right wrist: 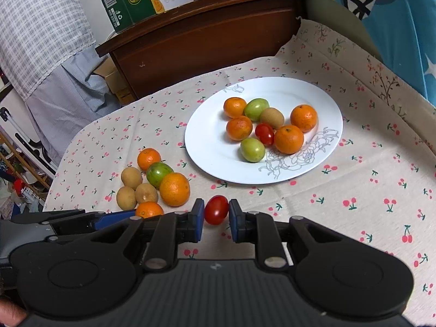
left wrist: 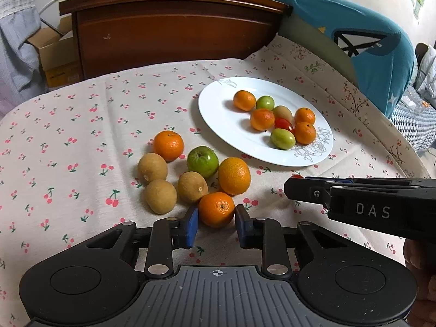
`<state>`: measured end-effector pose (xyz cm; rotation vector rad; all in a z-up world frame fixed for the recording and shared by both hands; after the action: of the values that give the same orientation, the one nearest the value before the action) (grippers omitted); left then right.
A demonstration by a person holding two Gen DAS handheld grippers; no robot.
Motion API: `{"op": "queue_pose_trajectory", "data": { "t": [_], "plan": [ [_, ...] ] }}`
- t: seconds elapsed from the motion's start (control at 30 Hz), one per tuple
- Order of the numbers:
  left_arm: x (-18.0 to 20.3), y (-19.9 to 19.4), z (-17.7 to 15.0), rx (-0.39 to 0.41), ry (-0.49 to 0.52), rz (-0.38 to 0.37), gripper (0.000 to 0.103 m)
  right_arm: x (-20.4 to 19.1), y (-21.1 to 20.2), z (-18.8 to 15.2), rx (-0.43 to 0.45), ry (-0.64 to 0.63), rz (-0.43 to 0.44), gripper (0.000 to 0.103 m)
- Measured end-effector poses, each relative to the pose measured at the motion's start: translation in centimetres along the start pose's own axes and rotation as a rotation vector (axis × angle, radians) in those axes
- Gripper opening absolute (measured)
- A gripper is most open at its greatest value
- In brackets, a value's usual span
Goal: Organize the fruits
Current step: 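Grasp a red cherry tomato with the right tool while the left tool grasps a mandarin, then carry the tomato and mandarin over the white plate with both tools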
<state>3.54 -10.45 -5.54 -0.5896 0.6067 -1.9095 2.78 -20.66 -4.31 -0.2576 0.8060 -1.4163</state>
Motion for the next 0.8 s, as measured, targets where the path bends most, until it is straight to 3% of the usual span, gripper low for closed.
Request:
{"op": "queue_pose_trajectory", "data": {
  "t": [0.47, 0.8],
  "plan": [
    [0.2, -2.5, 1.9, 0.071, -0.010, -0.004, 0.026, -0.8, -1.0, 1.3, 0.039, 0.015, 0.043, 0.019],
    [0.2, -3.7, 6.1, 0.155, -0.007, -0.031, 0.026, -1.1, -2.7, 5.7, 0.139, 0.033, 0.080, 0.019]
  ]
}}
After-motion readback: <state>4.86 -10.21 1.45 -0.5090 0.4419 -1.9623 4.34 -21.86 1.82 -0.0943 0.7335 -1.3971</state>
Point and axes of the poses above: each gripper's, at about its wrist camera, not at the fingertips, and y roughly the way its jaws point, x to its right, z to its top, the point moved 8 cm from there along y, roughly the way its jaws point, and after that the axes turned 7 degrees about x, right-handed, at the moved point
